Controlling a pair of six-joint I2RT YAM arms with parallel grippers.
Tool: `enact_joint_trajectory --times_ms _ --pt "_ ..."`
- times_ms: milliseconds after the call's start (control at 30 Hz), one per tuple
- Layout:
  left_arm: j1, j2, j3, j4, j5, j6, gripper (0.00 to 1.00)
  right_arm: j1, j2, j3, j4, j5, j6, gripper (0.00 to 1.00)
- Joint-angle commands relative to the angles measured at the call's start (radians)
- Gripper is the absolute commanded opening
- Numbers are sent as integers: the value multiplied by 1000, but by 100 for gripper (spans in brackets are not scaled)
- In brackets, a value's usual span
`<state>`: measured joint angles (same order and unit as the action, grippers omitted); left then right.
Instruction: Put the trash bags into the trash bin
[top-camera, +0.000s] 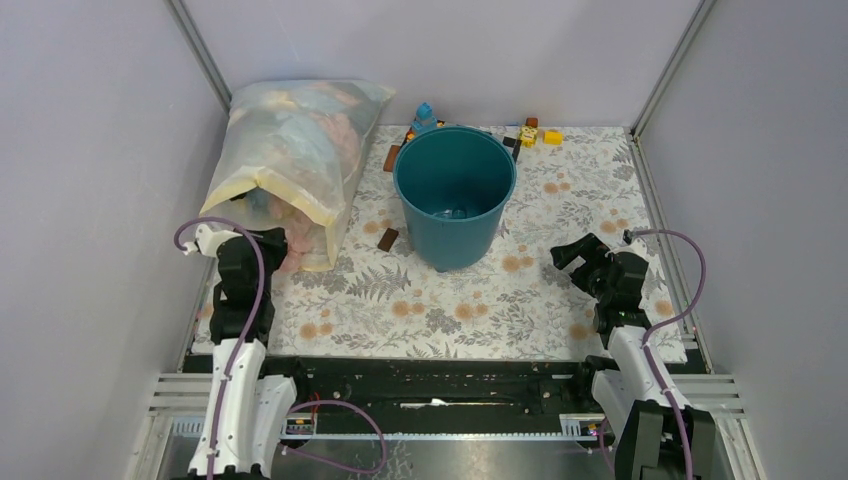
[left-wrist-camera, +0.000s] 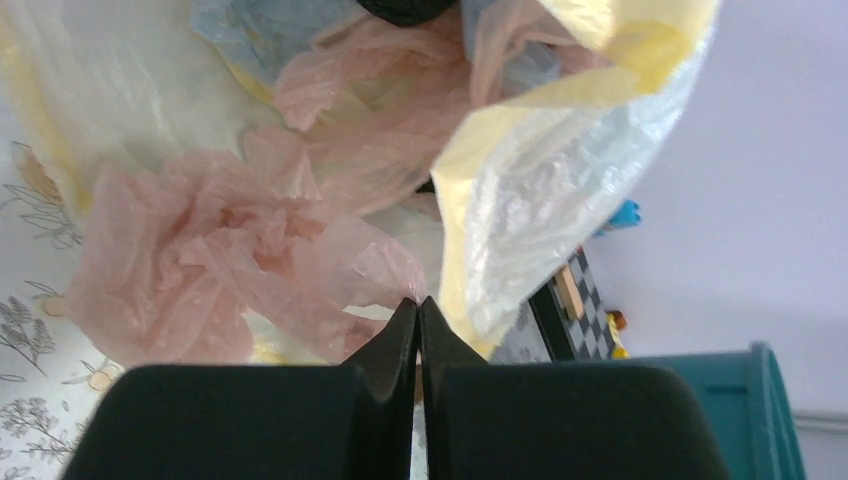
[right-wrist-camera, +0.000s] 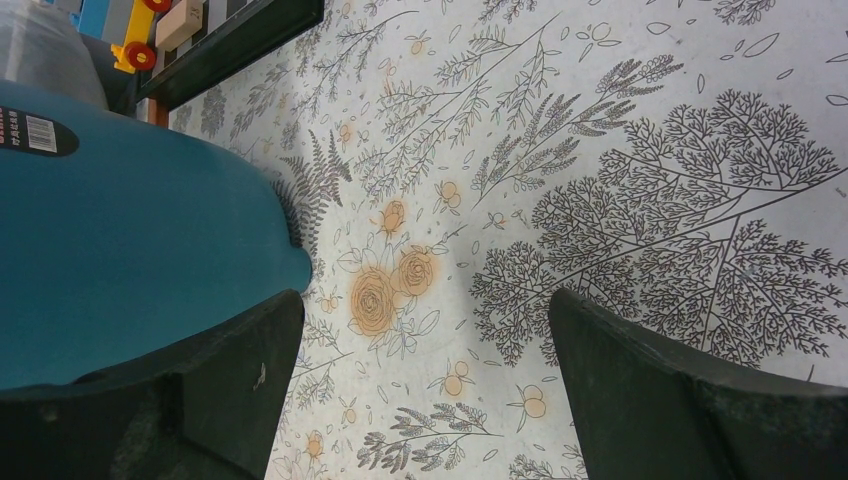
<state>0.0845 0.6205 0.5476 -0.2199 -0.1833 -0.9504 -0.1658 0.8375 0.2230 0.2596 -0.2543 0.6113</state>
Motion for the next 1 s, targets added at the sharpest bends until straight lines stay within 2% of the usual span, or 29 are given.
enact_joint_trajectory --times_ms 0,200,333,400,500,600,667,767,867,967 --pt "0 -62 72 -70 180 10 0 -3 -8 32 4 -4 -4 100" --pt "-1 -8 227 -85 539 9 0 -2 -91 19 8 -44 -26 100" --pt "-23 21 283 -82 709 -2 0 -1 -113 8 118 -205 -14 100" --pt "-65 -3 261 -71 714 -17 0 1 -108 2 182 -303 3 100" --pt "-151 -30 210 -46 685 -40 0 34 -109 -18 292 -371 20 100" --pt "-250 -7 182 -28 659 -56 0 150 -92 -8 344 -373 -13 100" --pt "-347 9 169 3 624 -68 0 262 -72 10 339 -334 -57 100" --pt "-552 26 174 8 511 -65 0 377 -35 47 296 -280 -114 100" --pt "-733 63 172 29 400 -62 0 417 -17 59 269 -241 -136 100" --pt "-875 165 188 75 336 -38 0 423 -4 56 266 -232 -137 100"
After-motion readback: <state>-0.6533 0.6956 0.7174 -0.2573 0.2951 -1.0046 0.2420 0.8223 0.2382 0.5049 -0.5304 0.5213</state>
